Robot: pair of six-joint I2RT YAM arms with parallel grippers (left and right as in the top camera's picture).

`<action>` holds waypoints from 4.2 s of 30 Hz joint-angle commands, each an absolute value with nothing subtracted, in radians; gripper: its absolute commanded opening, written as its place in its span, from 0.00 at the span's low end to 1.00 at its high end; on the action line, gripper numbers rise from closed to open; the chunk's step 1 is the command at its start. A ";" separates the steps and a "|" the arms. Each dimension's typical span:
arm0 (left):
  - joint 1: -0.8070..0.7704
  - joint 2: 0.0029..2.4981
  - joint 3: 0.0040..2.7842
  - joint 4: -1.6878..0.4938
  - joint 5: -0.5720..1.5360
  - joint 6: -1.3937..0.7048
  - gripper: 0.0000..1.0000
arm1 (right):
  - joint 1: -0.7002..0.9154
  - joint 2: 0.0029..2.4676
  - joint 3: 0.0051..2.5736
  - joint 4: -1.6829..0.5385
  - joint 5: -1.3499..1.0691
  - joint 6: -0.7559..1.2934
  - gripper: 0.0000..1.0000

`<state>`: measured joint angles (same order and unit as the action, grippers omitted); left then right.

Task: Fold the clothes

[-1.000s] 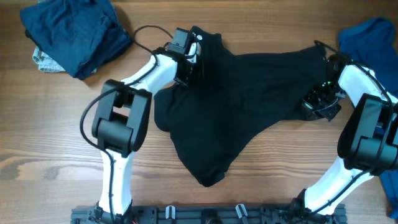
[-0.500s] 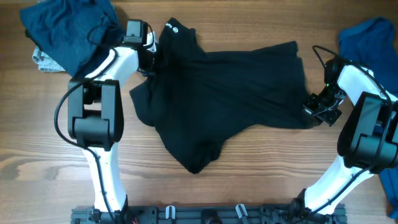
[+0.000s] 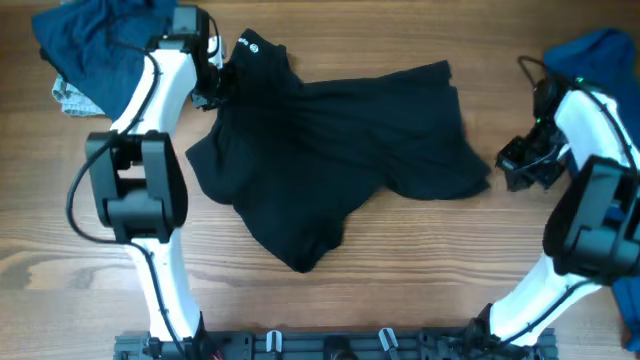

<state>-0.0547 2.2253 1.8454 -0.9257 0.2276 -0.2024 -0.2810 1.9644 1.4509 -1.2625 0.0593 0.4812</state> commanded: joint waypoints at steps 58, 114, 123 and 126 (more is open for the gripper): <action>-0.859 2.037 1.293 -1.238 0.031 -0.409 0.09 | -0.281 1.895 1.404 -1.050 -0.259 0.247 0.77; -0.859 1.748 1.292 -1.453 0.032 -0.435 0.04 | -0.280 1.895 1.164 -0.797 -0.248 0.447 0.31; -0.859 1.748 1.292 -1.452 0.032 -0.435 0.04 | -0.280 1.893 1.165 -0.761 -0.263 0.479 0.04; -0.859 1.748 1.295 -1.451 0.032 -0.435 0.04 | -0.280 1.871 1.195 -0.775 -0.260 0.479 0.04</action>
<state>-0.8619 1.7725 1.2949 -1.4513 0.0456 -0.4183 -0.2825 1.9011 1.1709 -0.7647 -0.2436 0.4648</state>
